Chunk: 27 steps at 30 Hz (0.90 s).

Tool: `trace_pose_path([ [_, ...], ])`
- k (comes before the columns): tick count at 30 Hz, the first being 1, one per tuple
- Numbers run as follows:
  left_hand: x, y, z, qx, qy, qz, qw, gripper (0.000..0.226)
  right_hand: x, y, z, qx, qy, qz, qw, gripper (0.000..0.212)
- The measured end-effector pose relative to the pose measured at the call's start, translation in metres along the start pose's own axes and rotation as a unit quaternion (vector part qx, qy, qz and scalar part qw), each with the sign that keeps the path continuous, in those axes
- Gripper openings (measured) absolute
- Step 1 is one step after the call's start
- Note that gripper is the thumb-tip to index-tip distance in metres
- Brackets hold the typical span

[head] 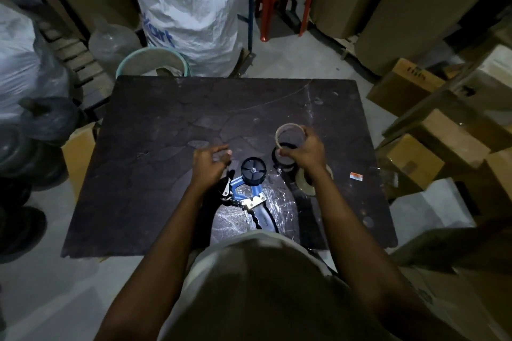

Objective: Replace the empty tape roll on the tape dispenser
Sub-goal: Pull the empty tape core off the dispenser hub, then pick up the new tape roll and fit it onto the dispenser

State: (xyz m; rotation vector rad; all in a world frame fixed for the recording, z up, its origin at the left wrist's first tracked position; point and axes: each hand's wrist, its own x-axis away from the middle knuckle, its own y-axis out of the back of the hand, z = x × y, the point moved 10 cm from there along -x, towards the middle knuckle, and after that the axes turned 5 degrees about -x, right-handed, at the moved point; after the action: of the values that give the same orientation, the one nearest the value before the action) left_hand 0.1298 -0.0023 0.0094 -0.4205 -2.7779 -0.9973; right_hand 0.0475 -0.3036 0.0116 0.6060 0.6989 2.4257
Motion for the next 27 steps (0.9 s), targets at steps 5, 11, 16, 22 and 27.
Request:
trace_pose_path([
  [5, 0.016, 0.002, 0.036, 0.031, 0.048, 0.012, 0.998, 0.034, -0.017, -0.033, -0.004, 0.090, -0.029, 0.054, 0.994, 0.094],
  [11, 0.044, 0.005, 0.056, 0.058, 0.059, 0.021, 0.996, 0.032, 0.027, -0.052, 0.043, 0.131, 0.143, 0.027, 0.981, 0.049],
  [16, 0.064, -0.012, 0.070, 0.120, 0.077, 0.046, 0.989, 0.037, 0.108, -0.115, 0.047, 0.095, 0.282, 0.220, 0.929, 0.032],
  [22, 0.080, -0.021, 0.073, 0.174, 0.069, 0.047, 0.981, 0.032, 0.123, -0.140, 0.022, 0.139, 0.281, 0.279, 0.907, 0.033],
  [27, 0.082, -0.024, 0.087, 0.234, 0.100, 0.053, 0.966, 0.037, 0.121, -0.144, 0.014, 0.161, 0.274, 0.282, 0.905, 0.030],
])
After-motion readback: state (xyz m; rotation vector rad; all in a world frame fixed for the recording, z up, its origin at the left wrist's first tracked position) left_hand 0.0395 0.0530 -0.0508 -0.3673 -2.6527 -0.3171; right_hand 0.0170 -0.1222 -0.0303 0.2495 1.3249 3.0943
